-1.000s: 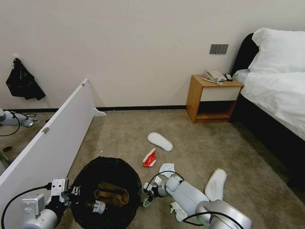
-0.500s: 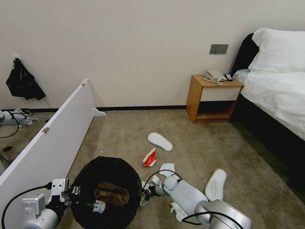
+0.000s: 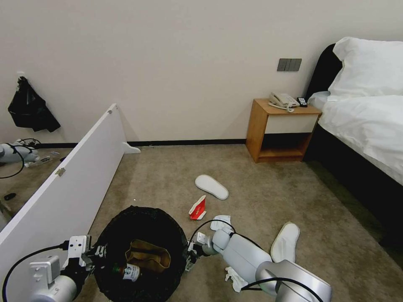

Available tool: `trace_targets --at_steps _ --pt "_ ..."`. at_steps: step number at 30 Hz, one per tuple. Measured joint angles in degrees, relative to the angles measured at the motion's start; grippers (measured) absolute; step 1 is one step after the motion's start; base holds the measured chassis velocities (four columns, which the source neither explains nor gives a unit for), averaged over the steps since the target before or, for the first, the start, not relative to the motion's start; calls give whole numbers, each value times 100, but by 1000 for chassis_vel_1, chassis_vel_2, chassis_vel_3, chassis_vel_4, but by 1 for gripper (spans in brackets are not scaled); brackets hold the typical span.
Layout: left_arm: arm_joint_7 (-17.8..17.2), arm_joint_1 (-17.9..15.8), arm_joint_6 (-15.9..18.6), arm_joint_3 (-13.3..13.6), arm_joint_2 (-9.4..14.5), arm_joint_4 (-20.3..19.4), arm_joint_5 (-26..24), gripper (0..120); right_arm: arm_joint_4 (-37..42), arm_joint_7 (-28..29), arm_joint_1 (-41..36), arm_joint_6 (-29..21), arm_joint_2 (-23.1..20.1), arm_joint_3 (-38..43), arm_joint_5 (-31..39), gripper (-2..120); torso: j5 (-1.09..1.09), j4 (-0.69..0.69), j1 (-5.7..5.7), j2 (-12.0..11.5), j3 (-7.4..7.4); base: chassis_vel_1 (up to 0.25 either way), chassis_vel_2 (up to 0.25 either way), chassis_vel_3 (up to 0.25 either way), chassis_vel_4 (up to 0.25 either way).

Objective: Pick up the trash bin, then pick up the garbage from the floor and place it into the trash bin.

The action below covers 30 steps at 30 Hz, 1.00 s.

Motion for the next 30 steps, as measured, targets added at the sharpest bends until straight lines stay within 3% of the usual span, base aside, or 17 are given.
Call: trace_targets --at_steps 23,30 --pt "5 12 -7 32 -68 -49 98 3 183 115 3 76 0 -384 -261 100 0 0 0 0 0 0 0 0 0" --pt "8 20 -11 89 -170 -69 205 3 210 78 -72 -122 0 -744 44 95 0 0 0 0 0 0 0 0 0"
